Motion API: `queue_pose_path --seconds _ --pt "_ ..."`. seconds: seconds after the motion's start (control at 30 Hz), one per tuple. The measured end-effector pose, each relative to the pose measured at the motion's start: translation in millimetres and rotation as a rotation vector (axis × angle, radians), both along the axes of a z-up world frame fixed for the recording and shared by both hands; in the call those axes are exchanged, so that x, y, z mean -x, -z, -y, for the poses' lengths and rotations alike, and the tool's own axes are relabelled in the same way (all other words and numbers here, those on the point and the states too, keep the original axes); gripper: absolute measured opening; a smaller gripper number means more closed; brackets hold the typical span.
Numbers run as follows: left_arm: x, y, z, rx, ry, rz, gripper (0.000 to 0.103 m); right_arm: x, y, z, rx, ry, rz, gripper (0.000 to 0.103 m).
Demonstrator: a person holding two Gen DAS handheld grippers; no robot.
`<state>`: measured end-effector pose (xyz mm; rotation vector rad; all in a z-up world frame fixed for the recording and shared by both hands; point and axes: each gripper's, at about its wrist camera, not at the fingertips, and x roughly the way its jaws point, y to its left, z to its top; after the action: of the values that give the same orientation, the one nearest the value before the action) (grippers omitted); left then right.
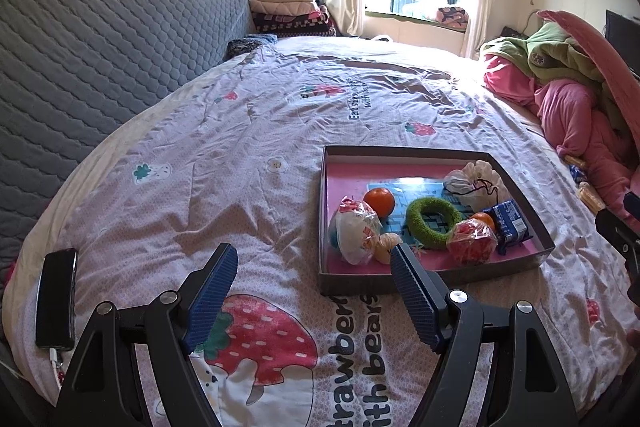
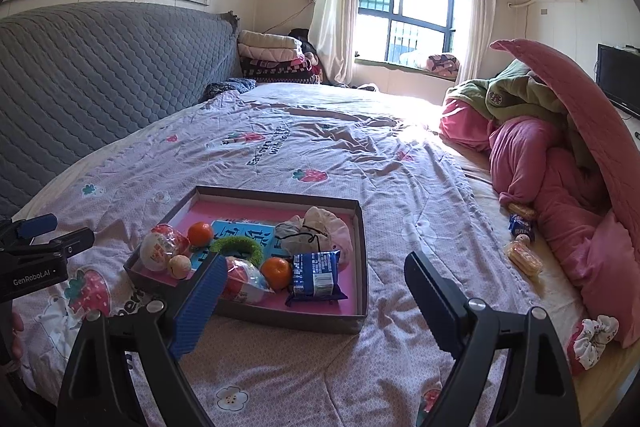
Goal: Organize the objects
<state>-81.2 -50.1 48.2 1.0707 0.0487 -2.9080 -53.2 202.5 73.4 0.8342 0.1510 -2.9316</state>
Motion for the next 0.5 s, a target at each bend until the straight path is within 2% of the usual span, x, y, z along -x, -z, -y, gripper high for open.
queue_pose_path --seconds 0.5 --pt "2.6 42.8 -5.4 -0.001 0.018 0.037 0.080 0.4 44.7 3.2 -0.002 -0.019 0.036 0.090"
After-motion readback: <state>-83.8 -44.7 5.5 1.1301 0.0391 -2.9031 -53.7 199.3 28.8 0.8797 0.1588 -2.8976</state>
